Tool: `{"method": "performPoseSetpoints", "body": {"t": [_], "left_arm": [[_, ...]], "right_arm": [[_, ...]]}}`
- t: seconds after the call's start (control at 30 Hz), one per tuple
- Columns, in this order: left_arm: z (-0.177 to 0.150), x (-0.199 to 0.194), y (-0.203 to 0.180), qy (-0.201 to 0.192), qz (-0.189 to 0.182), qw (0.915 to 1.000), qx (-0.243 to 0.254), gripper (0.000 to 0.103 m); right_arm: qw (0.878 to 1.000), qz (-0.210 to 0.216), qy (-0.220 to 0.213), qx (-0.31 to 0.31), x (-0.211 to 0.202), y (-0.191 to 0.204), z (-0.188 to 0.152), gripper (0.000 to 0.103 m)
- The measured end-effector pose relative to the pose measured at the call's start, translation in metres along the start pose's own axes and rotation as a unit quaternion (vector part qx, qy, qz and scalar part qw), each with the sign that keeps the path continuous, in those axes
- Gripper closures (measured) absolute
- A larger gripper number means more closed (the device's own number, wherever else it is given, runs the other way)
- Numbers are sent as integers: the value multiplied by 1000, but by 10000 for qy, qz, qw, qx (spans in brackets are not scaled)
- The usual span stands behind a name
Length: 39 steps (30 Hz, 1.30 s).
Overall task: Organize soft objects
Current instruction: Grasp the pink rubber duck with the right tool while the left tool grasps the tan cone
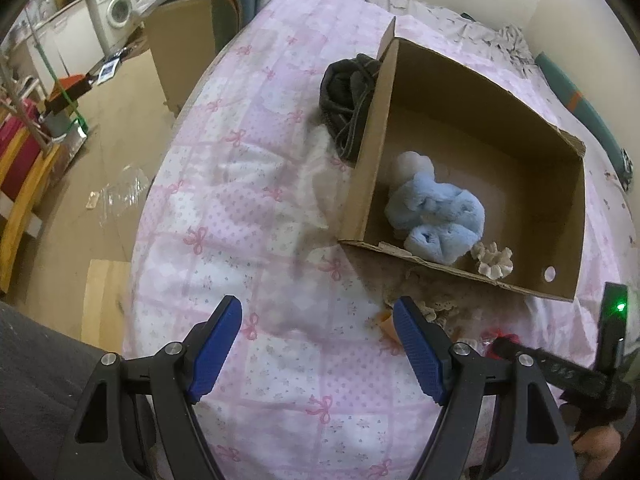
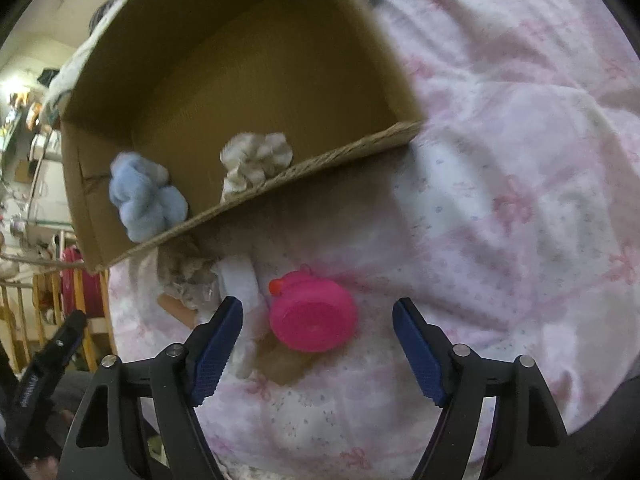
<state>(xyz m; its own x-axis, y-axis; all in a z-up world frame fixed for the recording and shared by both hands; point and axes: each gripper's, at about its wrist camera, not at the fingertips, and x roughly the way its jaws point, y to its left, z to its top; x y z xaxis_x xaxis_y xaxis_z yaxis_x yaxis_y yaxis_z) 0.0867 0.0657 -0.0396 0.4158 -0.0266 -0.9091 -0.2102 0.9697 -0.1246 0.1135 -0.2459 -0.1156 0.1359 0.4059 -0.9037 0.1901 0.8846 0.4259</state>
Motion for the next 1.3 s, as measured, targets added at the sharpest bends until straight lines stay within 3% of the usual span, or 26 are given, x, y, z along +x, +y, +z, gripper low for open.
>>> {"method": "performPoseSetpoints", "body": {"t": [0.1, 0.2, 0.33, 0.4, 0.47, 0.5, 0.7, 0.77, 0.87, 1.0, 1.3], "left_arm": [[0, 3, 0, 44, -6, 10000, -9, 27], [0, 7, -4, 86, 25, 9999, 59, 27], [-4, 19, -13, 316, -208, 9990, 221, 28], [-7, 30, -19, 482, -335, 9978, 291, 37], [-11, 44, -31, 738, -474, 9952, 438, 56], [-12, 52, -37, 876, -568, 9933, 487, 59], [-16, 81, -55, 1142, -892, 9884, 447, 67], [-19, 90, -57, 1312, -948, 9859, 431, 83], [-22, 94, -56, 1488, -1073, 9823, 371, 98], [-19, 82, -48, 1406, -1234, 9820, 244, 99], [-27, 40, -34, 1072, -998, 9879, 513, 99]], "right_arm": [[9998, -98, 126, -124, 8, 4, -1, 50], [9995, -185, 93, -226, 8, 9, -3, 55], [9993, -117, -164, -300, -8, 11, -7, 55], [9991, 3, -328, -262, -21, 12, -7, 55], [9984, 126, -502, -232, -34, 13, -10, 55], [9977, 169, -596, -259, -39, 13, -10, 55], [9971, 230, -686, -251, -48, 13, -9, 55], [9972, 248, -669, -202, -51, 9, -8, 55], [9975, 192, -645, -194, -49, 12, -8, 55], [9984, 121, -496, -259, -41, 14, -11, 55], [9979, 170, -505, -359, -41, 21, -14, 55]]}}
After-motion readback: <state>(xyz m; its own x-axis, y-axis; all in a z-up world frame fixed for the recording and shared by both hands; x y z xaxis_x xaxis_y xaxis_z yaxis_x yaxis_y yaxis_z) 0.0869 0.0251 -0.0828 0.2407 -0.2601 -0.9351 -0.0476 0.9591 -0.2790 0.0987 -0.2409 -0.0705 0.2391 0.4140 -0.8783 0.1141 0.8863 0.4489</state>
